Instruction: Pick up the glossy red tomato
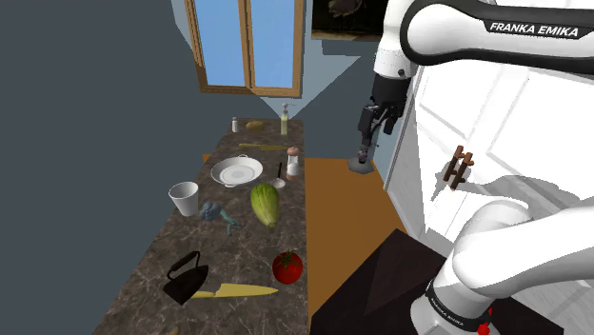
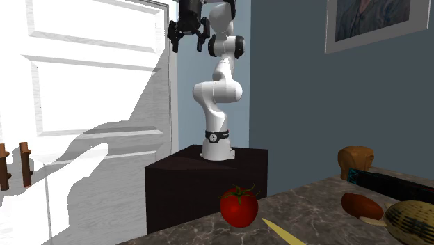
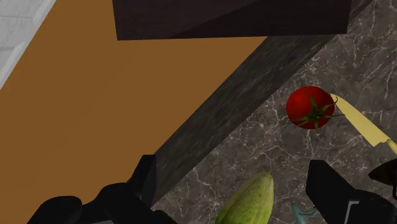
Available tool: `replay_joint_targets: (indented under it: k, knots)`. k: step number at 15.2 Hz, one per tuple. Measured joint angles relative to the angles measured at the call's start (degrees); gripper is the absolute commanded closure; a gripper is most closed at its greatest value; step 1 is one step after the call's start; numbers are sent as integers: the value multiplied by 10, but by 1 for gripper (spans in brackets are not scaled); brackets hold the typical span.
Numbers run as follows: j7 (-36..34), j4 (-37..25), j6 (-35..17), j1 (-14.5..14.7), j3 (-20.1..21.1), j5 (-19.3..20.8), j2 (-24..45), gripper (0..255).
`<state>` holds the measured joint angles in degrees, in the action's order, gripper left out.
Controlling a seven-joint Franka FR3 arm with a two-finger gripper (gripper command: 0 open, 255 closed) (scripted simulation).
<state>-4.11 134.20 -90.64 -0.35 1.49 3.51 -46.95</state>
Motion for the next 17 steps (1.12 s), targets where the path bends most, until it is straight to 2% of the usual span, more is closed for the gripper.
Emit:
replay_joint_targets:
  k: [2, 7, 17]
  knots:
    - [-4, 10, -9, 1, 3, -3, 0, 0]
    - [-42, 74, -85, 8, 26, -25, 15, 0]
    - [-131, 159, -276, 30, 92, -77, 124, 0]
